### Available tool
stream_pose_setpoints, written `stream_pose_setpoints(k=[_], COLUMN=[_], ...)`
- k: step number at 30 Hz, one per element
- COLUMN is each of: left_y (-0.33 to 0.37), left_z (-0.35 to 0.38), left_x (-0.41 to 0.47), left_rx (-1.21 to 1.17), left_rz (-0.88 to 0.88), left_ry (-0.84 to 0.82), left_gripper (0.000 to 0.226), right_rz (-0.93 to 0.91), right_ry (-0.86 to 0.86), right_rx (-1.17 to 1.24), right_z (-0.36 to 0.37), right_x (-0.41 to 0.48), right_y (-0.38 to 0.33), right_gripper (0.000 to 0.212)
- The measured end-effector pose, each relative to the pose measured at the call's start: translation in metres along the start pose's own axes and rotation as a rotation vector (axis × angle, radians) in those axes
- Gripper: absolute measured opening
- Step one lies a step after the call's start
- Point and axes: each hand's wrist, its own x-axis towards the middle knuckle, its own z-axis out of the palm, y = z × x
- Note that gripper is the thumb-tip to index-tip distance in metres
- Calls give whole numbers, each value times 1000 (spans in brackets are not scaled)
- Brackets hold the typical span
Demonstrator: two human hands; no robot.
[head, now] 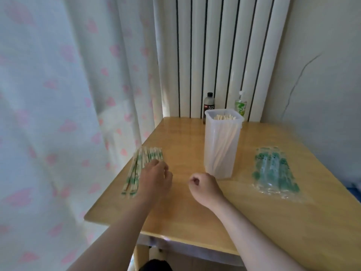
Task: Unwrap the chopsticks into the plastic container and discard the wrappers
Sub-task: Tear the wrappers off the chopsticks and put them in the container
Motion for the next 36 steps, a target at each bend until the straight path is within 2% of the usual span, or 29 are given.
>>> stream_pose_setpoints(k=[2,4,8,10,14,19,22,25,31,36], left_y=[-23,-38,-56,-60,-61,-65,-68,-69,-69,-71], left_z=[-6,-12,-9,-4,3,6,7,8,8,9], left_x=[-7,-13,-21,-21,-22,-20,-20,-21,-22,-21], left_rx=[49,67,57,67,105,102,77,62,35,34], left_rz=[-106,-196,-217,-169,-54,-50,-63,-69,-58,-56], left_ry=[53,22,-40,-42,-80,-141,-157,-152,-132,-131], left_gripper=[15,26,52,51,48,42,42,41,38,36], right_rz=[9,13,93,137,122,117,122,135,165,221], right_ry=[-53,-82,-79,-48,-3,13,-2,-28,-36,6], right_rx=[19,61,168,196,77,39,8,76,186,393], right_z=[16,29,55,70,83,86,88,85,80,73], right_x=[7,14,30,33,36,38,39,38,34,32], right_y=[-15,-29,-47,-49,-48,-46,-45,-44,-44,-41], right_gripper=[20,20,16,14,19,24,19,13,21,21])
